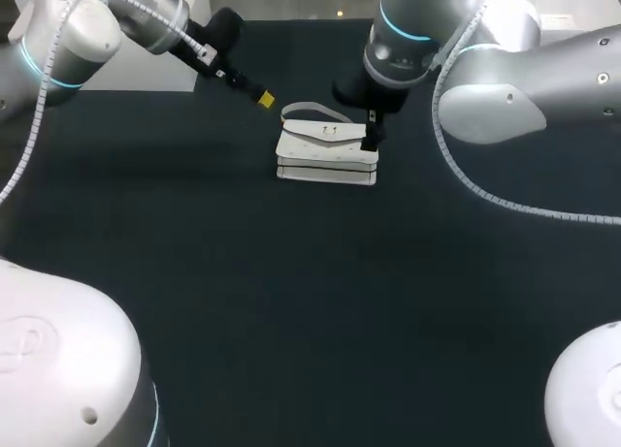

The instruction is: Pick up the bag, open it, inspect its contents, close it, and place it on the opposite side

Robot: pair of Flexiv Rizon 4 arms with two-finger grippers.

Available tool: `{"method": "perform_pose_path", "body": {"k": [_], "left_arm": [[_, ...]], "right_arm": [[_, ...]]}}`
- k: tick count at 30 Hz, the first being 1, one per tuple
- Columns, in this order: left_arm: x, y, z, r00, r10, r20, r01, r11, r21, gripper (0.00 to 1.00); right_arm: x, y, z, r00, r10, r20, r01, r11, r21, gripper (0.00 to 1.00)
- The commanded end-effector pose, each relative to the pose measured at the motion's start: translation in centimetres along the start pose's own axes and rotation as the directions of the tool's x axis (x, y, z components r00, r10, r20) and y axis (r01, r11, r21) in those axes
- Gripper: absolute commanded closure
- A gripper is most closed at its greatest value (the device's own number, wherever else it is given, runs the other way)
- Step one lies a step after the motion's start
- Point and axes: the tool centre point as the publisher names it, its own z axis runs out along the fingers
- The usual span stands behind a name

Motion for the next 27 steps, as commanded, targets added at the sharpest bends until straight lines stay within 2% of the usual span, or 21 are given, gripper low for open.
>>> {"method": "perform_pose_path", "body": {"k": [1,4,10,23,24,27], "left_arm": [[-0.5,0.5,0.4,0.921,0.389,-0.01,-0.388,0.92,0.063,0.0],[-1.0,0.2,0.6,0.864,0.504,0.004,-0.503,0.862,0.066,0.0],[-1.5,-0.3,0.7,0.777,0.629,-0.012,-0.627,0.776,0.068,0.0],[-1.5,-0.3,0.7,0.777,0.629,-0.012,-0.627,0.776,0.068,0.0],[-1.6,-0.4,0.9,0.77,0.638,-0.019,-0.633,0.768,0.101,0.0],[-1.6,-0.3,1.5,0.722,0.691,0.028,-0.691,0.718,0.087,0.0]], "right_arm": [[0.4,-0.5,0.2,1.0,-0.01,0.004,0.01,1.0,-0.016,0.0],[0.7,-0.4,0.2,1.0,-0.023,0.01,0.023,1.0,-0.015,0.0],[1.1,-0.2,0.6,1.0,-0.011,0.022,0.011,1.0,-0.013,0.0],[1.1,-0.2,0.6,1.0,-0.011,0.022,0.011,1.0,-0.013,0.0],[0.9,0.2,0.4,0.998,-0.03,0.056,0.029,1.0,0.005,0.0],[1.4,1.2,0.2,0.988,-0.059,0.141,0.057,0.998,0.016,0.0]]}}
